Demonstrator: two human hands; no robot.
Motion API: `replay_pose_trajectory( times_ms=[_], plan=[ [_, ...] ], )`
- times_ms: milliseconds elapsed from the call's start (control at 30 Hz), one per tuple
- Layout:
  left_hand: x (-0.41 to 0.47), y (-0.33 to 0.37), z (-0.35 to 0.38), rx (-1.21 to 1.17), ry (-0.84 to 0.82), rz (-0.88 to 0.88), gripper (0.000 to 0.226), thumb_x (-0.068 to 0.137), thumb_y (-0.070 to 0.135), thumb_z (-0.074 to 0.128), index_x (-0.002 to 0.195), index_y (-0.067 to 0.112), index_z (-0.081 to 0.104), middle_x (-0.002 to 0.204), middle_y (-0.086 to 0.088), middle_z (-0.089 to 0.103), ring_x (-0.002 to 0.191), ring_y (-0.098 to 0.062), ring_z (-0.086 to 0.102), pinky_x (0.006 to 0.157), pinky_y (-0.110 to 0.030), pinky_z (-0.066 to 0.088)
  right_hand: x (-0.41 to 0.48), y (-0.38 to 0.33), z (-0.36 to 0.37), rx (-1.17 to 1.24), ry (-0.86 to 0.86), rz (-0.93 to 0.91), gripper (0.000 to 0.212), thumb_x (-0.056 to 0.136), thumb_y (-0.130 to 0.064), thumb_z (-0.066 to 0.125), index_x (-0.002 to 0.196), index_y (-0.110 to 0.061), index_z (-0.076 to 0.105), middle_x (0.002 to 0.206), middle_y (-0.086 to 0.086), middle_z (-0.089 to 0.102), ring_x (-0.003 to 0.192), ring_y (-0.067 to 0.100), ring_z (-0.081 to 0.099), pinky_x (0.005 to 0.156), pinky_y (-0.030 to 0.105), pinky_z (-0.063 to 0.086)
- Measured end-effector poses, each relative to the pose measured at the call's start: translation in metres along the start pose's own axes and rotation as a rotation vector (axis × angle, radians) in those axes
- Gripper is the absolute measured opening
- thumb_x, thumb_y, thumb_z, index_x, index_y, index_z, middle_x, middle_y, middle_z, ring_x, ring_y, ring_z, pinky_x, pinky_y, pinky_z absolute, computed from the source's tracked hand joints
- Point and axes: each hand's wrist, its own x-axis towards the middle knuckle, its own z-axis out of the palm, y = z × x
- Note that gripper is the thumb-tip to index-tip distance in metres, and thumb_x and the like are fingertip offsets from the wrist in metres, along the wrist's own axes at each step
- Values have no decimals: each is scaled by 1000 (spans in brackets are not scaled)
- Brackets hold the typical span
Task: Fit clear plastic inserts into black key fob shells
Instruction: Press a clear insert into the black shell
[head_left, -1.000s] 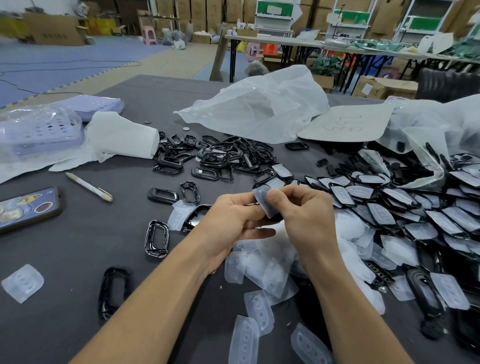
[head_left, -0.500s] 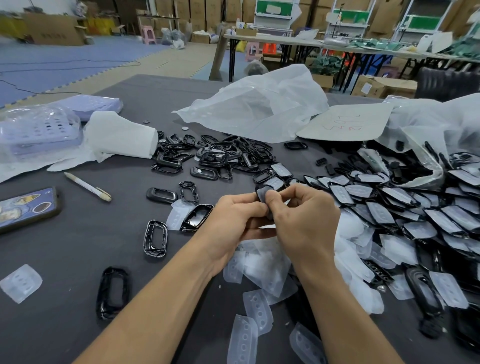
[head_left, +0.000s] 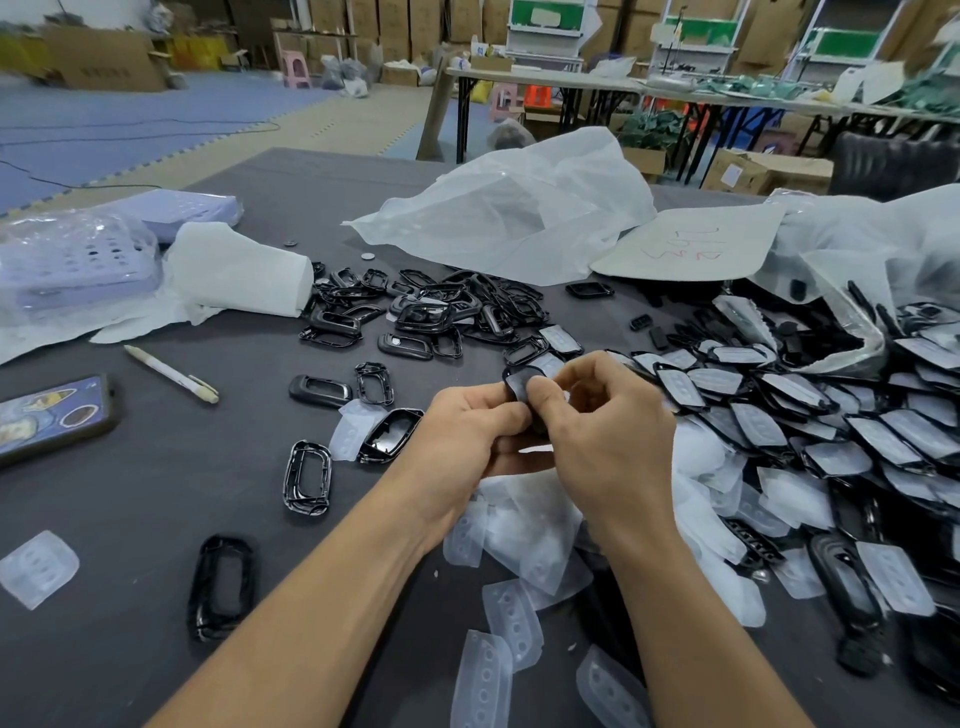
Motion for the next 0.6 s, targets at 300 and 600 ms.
replay_pose_trajectory(
  times_ms=[300, 600],
  plan=[
    [-5, 6, -4, 282, 126, 71, 27, 95, -3, 61, 101, 13, 82, 93, -12, 81, 86, -19, 77, 72, -26, 62, 2, 6, 1, 230, -150, 86, 20, 84, -19, 82, 68, -20, 70, 61, -2, 72, 58, 16, 72, 62, 37, 62],
    [-1, 8, -5, 216, 344, 110, 24, 90, -3, 68, 77, 11, 84, 66, -10, 73, 52, -13, 63, 52, -19, 53, 1, 3, 0, 284, -217, 88, 17, 83, -16, 83, 70, -20, 72, 64, 1, 73, 58, 19, 70, 56, 33, 58]
  ],
)
